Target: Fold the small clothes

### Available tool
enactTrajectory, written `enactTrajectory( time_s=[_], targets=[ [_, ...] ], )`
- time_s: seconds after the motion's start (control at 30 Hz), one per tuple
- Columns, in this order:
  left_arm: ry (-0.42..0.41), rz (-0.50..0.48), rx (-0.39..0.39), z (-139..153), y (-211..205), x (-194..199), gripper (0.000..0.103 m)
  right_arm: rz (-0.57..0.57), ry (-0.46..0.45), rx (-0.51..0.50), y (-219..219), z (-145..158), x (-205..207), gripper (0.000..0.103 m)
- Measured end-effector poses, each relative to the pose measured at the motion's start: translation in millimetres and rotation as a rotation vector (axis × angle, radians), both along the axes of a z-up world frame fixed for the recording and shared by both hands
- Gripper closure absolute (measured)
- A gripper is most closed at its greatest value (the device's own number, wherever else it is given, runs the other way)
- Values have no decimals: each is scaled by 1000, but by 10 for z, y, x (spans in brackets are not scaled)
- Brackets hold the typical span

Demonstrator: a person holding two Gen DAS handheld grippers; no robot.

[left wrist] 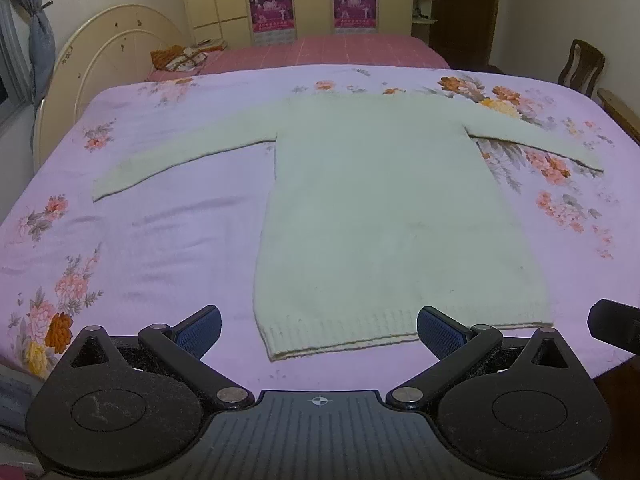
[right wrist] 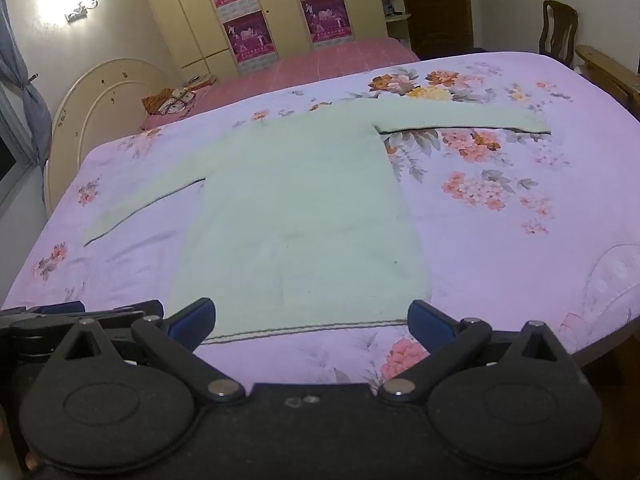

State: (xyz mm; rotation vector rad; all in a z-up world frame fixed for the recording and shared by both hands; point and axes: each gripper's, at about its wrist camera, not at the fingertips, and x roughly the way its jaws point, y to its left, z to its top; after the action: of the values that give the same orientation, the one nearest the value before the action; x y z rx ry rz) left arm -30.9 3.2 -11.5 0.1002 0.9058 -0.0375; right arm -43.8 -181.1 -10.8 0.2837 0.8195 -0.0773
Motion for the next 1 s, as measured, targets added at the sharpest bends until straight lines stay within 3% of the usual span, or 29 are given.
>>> enactTrajectory(
  time_s=[1.0],
  targets=[
    [28, 25, 21, -118, -44, 302, 0, 5, 11, 1, -88, -26, 285, 1]
  ],
)
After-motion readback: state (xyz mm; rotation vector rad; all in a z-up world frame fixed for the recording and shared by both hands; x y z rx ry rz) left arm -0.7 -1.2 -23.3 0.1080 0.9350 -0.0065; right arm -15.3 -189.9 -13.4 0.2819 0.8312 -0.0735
